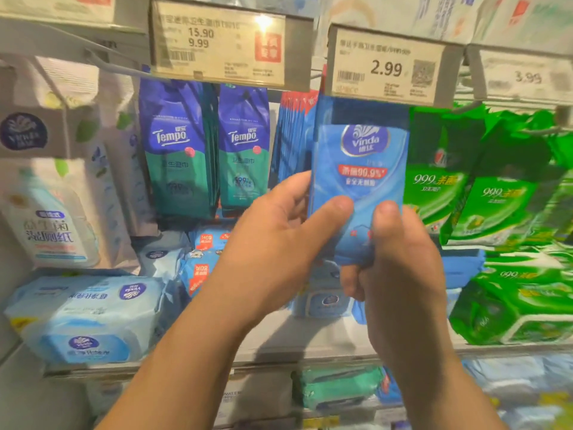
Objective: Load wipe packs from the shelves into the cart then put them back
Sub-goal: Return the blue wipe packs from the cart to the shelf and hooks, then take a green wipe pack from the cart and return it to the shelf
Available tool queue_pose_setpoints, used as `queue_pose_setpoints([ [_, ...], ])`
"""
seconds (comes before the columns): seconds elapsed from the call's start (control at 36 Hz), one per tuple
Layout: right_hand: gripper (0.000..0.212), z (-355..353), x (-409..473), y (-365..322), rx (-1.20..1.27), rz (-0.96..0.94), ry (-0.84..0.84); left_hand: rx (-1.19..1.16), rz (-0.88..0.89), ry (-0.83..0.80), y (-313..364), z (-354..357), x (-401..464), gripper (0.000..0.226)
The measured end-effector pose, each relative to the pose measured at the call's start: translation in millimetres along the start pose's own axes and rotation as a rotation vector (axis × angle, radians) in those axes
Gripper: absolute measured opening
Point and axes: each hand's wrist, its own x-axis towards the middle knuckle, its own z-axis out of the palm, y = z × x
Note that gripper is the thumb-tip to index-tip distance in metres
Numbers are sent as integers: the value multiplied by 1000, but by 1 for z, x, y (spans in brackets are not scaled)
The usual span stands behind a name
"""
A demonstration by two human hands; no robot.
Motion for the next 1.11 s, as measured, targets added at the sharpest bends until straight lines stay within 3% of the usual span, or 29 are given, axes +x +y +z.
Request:
queue_pose_setpoints([
  [0.17, 29, 4, -1, 18, 39, 140, 46, 119, -86, 56, -18, -5, -2, 10],
  [0.31, 20, 18, -1, 28, 155, 236, 80, 340, -167, 177, -35, -10, -1, 50],
  [0.53, 28, 43, 25, 41, 280, 328, 215, 431, -244, 254, -41, -18, 29, 56],
  [0.69, 26, 43, 36, 54, 334, 376, 198, 422, -283, 286, -55, -22, 38, 46],
  [0.78, 28, 35, 30, 58, 321, 433, 161, 397, -317, 333, -63, -26, 28, 55],
  [0.86, 19, 22, 22, 63, 264, 507, 157, 433, -348, 406, -69, -31, 10, 62],
  [0.92, 12, 13, 16, 66, 170, 532, 105, 550, -353, 451, -67, -30, -8, 54],
  [0.97, 2, 6, 8, 72, 59, 508, 40, 656, -359, 479, -64, -29, -28, 60],
  [1.06, 7, -6, -5, 82, -201, 411, -142, 864, -370, 506, -59, -26, -57, 82],
  [1.11, 17, -14, -14, 84, -485, 310, -331, 996, -379, 507, -56, -22, -78, 80],
])
